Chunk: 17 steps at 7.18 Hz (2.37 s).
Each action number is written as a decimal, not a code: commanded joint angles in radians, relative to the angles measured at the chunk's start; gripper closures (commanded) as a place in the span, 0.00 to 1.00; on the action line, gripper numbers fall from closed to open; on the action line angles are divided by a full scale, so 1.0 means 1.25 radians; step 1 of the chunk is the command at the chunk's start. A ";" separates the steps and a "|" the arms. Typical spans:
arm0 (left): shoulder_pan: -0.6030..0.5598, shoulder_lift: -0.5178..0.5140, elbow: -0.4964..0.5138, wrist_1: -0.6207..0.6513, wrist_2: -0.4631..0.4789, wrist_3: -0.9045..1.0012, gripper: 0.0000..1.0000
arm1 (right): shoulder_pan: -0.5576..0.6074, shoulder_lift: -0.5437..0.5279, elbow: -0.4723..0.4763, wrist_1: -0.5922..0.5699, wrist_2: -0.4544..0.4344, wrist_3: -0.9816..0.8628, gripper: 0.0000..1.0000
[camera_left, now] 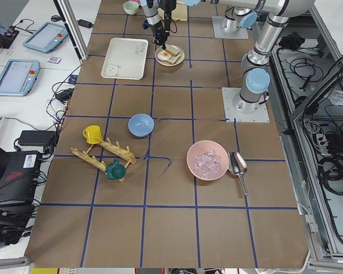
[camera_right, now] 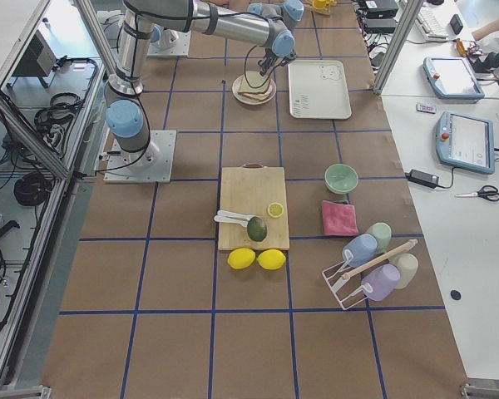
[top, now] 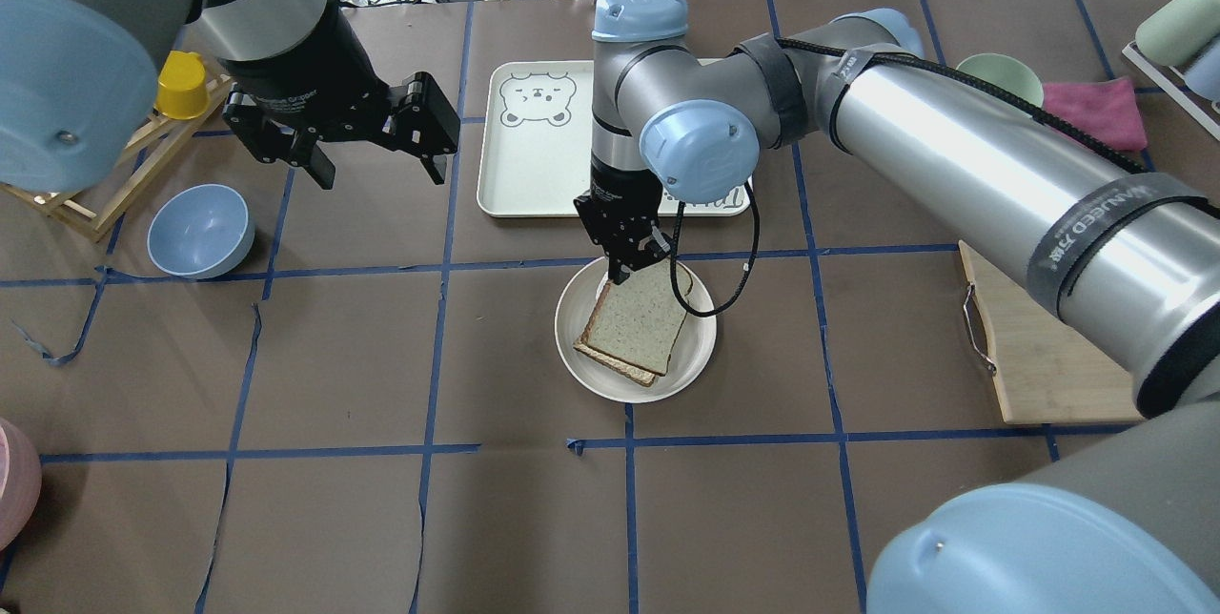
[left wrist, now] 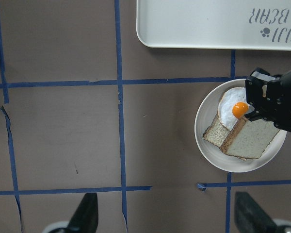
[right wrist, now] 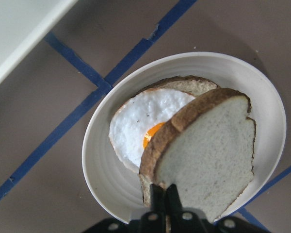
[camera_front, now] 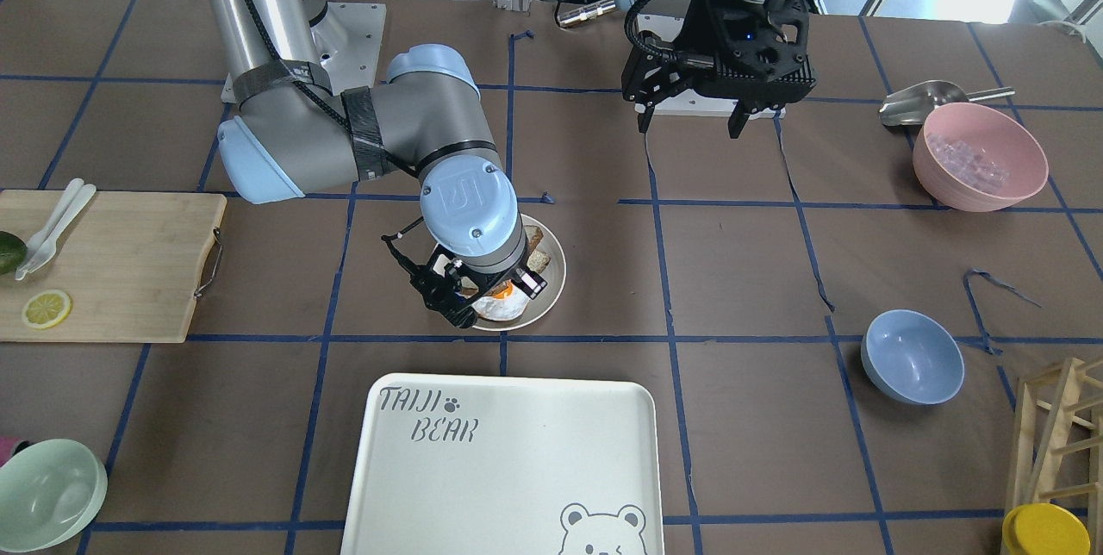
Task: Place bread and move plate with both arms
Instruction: 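Lower the bread onto the egg toast and open the right gripper, then raise the right gripper away while the left gripper reaches toward the plate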
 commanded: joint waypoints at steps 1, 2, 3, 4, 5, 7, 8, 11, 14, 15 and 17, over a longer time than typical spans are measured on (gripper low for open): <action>0.000 0.000 0.000 0.000 0.001 0.000 0.00 | 0.001 0.010 0.001 -0.035 0.002 0.003 0.71; -0.001 0.000 0.000 -0.001 0.002 0.004 0.00 | 0.001 0.010 0.005 -0.035 0.002 0.001 0.30; 0.000 0.000 -0.001 0.000 0.002 0.004 0.00 | 0.002 0.007 0.004 -0.042 0.002 -0.005 0.00; -0.001 0.000 -0.001 -0.001 0.002 0.003 0.00 | 0.007 -0.008 0.000 -0.042 -0.009 -0.008 0.00; -0.001 0.000 -0.001 -0.001 0.002 0.003 0.00 | -0.003 -0.051 -0.001 -0.045 -0.014 -0.076 0.00; 0.000 -0.001 0.010 -0.004 0.005 0.001 0.00 | -0.071 -0.117 0.000 -0.028 -0.062 -0.266 0.00; 0.015 -0.005 0.016 -0.010 0.003 0.007 0.00 | -0.113 -0.165 0.010 -0.002 -0.063 -0.349 0.00; 0.023 -0.068 -0.007 0.000 -0.006 0.001 0.00 | -0.192 -0.277 0.010 0.128 -0.170 -0.640 0.00; -0.007 -0.099 -0.188 0.231 -0.064 -0.164 0.00 | -0.207 -0.305 0.008 0.171 -0.180 -0.833 0.00; -0.020 -0.112 -0.267 0.327 -0.075 -0.214 0.00 | -0.215 -0.306 0.006 0.179 -0.168 -0.839 0.00; -0.048 -0.145 -0.360 0.441 -0.077 -0.240 0.00 | -0.221 -0.310 0.004 0.171 -0.170 -0.867 0.00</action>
